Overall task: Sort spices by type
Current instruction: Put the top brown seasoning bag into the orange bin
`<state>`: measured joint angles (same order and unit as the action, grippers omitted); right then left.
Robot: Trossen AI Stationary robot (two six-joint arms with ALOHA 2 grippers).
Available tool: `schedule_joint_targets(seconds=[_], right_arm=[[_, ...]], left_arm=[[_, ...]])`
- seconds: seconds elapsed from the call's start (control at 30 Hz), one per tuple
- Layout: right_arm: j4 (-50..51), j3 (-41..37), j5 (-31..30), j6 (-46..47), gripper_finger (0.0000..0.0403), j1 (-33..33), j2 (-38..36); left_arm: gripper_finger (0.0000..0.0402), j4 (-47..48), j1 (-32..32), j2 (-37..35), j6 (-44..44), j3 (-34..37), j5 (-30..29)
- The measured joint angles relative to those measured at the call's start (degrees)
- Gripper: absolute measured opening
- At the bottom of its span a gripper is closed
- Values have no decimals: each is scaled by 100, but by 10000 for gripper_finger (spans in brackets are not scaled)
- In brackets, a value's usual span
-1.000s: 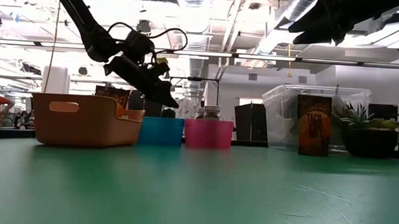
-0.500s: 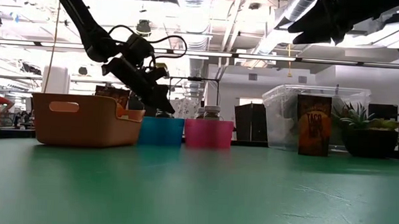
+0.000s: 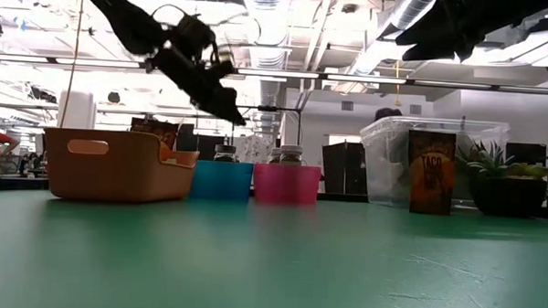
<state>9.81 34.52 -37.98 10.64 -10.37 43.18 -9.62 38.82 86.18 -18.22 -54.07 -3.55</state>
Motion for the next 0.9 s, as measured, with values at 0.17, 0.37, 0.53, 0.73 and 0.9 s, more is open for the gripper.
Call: schedule_joint_targets(seconds=[0.17, 0.37, 0.53, 0.73, 0.9], right_arm=[[154, 0, -329, 119, 302, -2, 90], [734, 295, -422, 331, 302, 0, 538], [2279, 1089, -293, 627, 302, 133, 1295], [4080, 1879, 863, 429, 302, 626, 2117], [4483, 2017, 1342, -123, 302, 1053, 2434]], left_arm=[[307, 453, -770, -635, -255, -1, 197], [298, 742, -1860, -945, 12, 247, 223], [298, 1036, -2523, -1094, 137, 568, 281], [297, 474, -2935, -1391, 139, 1207, 216], [297, 13, -2995, -1697, 321, 1697, -31]])
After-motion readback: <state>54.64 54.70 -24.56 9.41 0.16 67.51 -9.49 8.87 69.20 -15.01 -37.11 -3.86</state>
